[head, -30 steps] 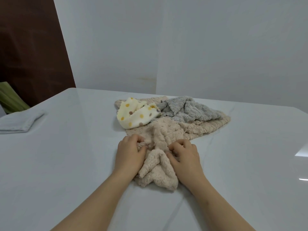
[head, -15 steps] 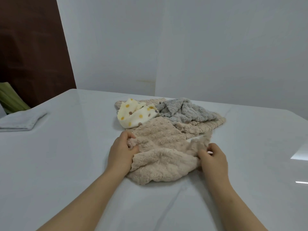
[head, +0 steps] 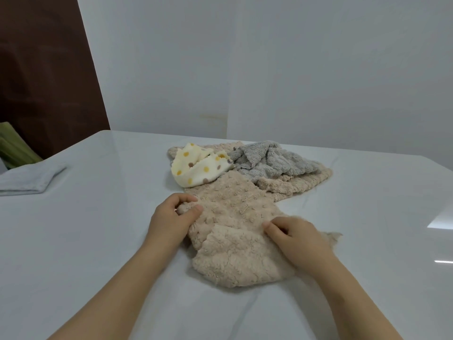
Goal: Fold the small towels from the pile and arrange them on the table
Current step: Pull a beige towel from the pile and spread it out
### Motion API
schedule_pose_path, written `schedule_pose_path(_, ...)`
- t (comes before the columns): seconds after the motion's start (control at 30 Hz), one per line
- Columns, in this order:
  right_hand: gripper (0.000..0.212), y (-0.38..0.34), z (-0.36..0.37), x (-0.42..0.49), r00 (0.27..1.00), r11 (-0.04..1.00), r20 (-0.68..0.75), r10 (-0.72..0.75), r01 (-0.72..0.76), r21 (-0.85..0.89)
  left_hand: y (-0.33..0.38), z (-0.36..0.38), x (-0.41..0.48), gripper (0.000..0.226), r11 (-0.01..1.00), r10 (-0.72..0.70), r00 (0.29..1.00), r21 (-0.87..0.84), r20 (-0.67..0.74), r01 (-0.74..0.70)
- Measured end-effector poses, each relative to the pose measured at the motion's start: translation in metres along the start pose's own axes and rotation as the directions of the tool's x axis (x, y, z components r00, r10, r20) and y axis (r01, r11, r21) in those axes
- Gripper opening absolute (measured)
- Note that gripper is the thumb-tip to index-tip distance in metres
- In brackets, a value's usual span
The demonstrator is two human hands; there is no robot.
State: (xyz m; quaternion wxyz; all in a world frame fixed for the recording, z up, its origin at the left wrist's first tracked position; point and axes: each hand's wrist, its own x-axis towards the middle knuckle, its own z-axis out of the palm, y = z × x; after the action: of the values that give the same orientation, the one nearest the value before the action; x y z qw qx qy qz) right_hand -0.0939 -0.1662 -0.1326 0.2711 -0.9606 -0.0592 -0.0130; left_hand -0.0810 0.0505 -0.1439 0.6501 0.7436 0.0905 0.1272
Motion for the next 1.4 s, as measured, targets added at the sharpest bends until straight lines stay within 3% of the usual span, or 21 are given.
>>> schedule_pose_path(0.17, 0.04, 0.004, -0.019, -0.004, 0.982, 0.99, 0.133, 0.136, -0.128, -0.067, 0.001, -0.001, -0.002, 0.022, 0.964, 0.099, 0.992, 0.239, 0.08, -0.116)
schedule_pose_path(0.23, 0.033, 0.002, -0.018, -0.003, 0.994, 0.985, 0.015, 0.111, -0.108, -0.132, 0.004, 0.002, -0.006, 0.02, 0.987, 0.055, 0.979, 0.138, 0.195, -0.083)
schedule_pose_path(0.3, 0.022, -0.001, -0.012, 0.0, 0.992, 0.995, -0.123, 0.021, -0.032, -0.093, 0.008, 0.007, -0.009, 0.025, 0.998, -0.014, 0.945, -0.05, 0.328, 0.032)
schedule_pose_path(0.37, 0.034, 0.0, -0.001, 0.004, 0.991, 0.992, -0.075, -0.109, 0.104, -0.068, 0.01, 0.011, -0.012, 0.031, 0.984, -0.073, 0.912, -0.118, 0.403, 0.131)
schedule_pose_path(0.4, 0.039, 0.002, 0.005, 0.006, 0.988, 0.982, 0.0, -0.151, 0.151, -0.111, 0.009, 0.011, -0.013, 0.031, 0.989, -0.081, 0.909, -0.079, 0.408, 0.123)
schedule_pose_path(0.47, 0.04, 0.004, 0.013, 0.006, 0.983, 0.961, 0.116, -0.143, 0.166, -0.22, 0.004, 0.01, -0.013, 0.032, 0.986, -0.03, 0.913, 0.16, 0.406, -0.039)
schedule_pose_path(0.57, 0.037, 0.004, 0.01, 0.008, 0.989, 0.962, 0.129, -0.079, 0.11, -0.25, -0.004, 0.008, -0.011, 0.028, 0.816, 0.08, 0.89, 0.484, 0.448, -0.317)
schedule_pose_path(0.67, 0.032, 0.001, 0.002, 0.008, 0.993, 0.963, 0.12, -0.004, 0.036, -0.266, -0.004, 0.005, -0.01, 0.018, 0.785, 0.136, 0.912, 0.52, 0.387, -0.337)
schedule_pose_path(0.77, 0.036, 0.001, -0.006, 0.004, 0.998, 0.952, 0.011, 0.055, -0.049, -0.303, -0.001, 0.0, -0.008, 0.008, 0.802, 0.184, 0.966, 0.54, 0.183, -0.255)
schedule_pose_path(0.83, 0.038, 0.002, -0.007, 0.001, 0.994, 0.925, -0.083, 0.073, -0.099, -0.367, 0.002, -0.004, -0.005, 0.015, 0.818, 0.112, 0.99, 0.558, 0.086, -0.141)
schedule_pose_path(0.9, 0.029, 0.003, -0.006, 0.001, 0.987, 0.934, -0.139, 0.085, -0.128, -0.334, 0.003, -0.01, 0.0, 0.028, 0.729, -0.032, 0.993, 0.683, 0.118, -0.058)
schedule_pose_path(0.97, 0.033, 0.001, -0.004, 0.001, 0.987, 0.949, -0.106, 0.12, -0.145, -0.279, 0.002, -0.016, 0.004, 0.033, 0.687, -0.163, 0.973, 0.727, 0.165, -0.009)
schedule_pose_path(1.1, 0.023, 0.002, 0.004, 0.009, 0.992, 0.956, -0.058, 0.114, -0.125, -0.265, 0.004, -0.011, 0.001, 0.026, 0.83, -0.119, 0.94, 0.551, 0.319, -0.082)
schedule_pose_path(1.2, 0.018, 0.002, 0.006, 0.01, 0.989, 0.961, -0.125, 0.084, -0.113, -0.251, 0.007, -0.001, -0.005, 0.017, 0.977, -0.078, 0.971, 0.212, 0.226, 0.029)
schedule_pose_path(1.3, 0.016, 0.003, 0.0, 0.007, 0.953, 0.981, -0.291, 0.086, -0.132, -0.142, 0.01, 0.001, -0.003, 0.012, 0.993, -0.095, 0.983, -0.049, 0.159, 0.103)
schedule_pose_path(1.4, 0.014, 0.002, -0.009, 0.003, 0.877, 0.992, -0.467, 0.111, -0.128, -0.005, 0.01, -0.001, 0.001, 0.006, 0.984, -0.083, 0.989, -0.15, 0.125, 0.102)
